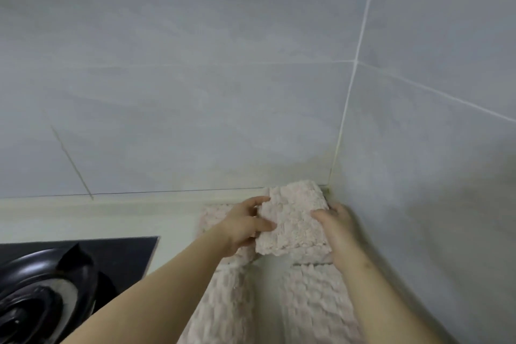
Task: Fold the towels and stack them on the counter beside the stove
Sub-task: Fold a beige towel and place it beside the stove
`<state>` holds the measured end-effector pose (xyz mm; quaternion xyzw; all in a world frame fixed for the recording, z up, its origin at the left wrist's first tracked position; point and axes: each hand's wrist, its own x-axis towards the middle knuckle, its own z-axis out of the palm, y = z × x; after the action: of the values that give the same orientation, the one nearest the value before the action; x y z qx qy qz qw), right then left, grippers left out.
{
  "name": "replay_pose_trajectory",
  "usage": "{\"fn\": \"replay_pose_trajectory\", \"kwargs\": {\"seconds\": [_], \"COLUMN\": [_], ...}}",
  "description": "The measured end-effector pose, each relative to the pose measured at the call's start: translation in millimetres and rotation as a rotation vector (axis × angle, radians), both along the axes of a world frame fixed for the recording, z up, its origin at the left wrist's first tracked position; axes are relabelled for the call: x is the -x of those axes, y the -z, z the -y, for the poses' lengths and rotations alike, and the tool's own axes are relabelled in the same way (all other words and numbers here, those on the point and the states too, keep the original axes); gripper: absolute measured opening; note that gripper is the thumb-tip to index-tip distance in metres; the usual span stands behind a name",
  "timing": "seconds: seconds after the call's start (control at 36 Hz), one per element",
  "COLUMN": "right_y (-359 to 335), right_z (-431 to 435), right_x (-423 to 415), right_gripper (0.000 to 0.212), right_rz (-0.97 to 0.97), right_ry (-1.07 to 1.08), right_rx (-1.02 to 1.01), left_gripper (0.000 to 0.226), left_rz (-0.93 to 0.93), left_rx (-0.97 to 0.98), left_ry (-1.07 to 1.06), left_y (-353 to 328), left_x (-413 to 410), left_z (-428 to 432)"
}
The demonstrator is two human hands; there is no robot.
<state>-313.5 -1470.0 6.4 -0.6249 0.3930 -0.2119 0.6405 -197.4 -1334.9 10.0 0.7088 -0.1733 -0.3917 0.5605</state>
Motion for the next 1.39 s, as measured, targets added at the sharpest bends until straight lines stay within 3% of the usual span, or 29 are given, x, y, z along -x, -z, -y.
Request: {"fn": "replay_pose_trajectory", "kwargs": {"seconds": [0.17, 0.47, 0.56, 0.61, 0.72, 0.81, 0.89, 1.06, 1.19, 1.39], "right_y": [18.8, 41.6, 46.3, 57.1, 67.5, 68.7, 64.3, 58.2, 27.1, -9.7], "right_z": [23.9, 34.8, 28.6, 26.9, 22.7, 24.9, 23.4, 22.4, -8.0, -104.3], "right_x": [-15.0, -17.7, -17.4, -18.0, -19.7, -18.2, -14.7, -17.5, -14.8, -13.5], "right_gripper": [0.046, 0.048, 0.052, 0.055, 0.056, 0.036, 0.048, 0.048, 0.046, 0.032], "right_rz": [-0.095, -0.358, -0.488, -0.502, -0.625, -0.666, -0.738, -0.814, -0.663, -0.342], "right_ry": [0.021, -0.026, -0.045, -0.056, -0.129, -0.177, -0.252, -0.339, -0.278, -0.423], "right_rx": [0.197, 0.519, 0.794, 1.021, 1.224, 1.236, 1.143, 1.075, 0.99, 0.931], "left_gripper": [0.061, 0.066, 0.067, 0.068, 0.075, 0.068, 0.055, 0.055, 0.057, 0.035], "left_rz": [0.027, 0.101, 0.14, 0.27, 0.816, 1.026, 1.124, 1.031, 0.959, 0.782], "left_rx": [-0.041, -0.103, -0.126, -0.201, -0.506, -0.545, -0.64, -0.746, -0.59, -0.331], "left_ry": [0.039, 0.064, 0.09, 0.12, 0.272, 0.342, 0.4, 0.473, 0.232, -0.153], "left_y": [24.2, 51.9, 56.0, 57.3, 55.3, 55.1, 58.6, 55.8, 41.5, 4.8], "left_x": [-11.9, -19.2, -17.3, -15.0, -10.7, -5.2, -1.3, -2.4, 1.4, 32.3], "left_z": [35.7, 54.3, 53.0, 54.7, 55.4, 56.3, 57.7, 54.5, 22.0, -96.6]}}
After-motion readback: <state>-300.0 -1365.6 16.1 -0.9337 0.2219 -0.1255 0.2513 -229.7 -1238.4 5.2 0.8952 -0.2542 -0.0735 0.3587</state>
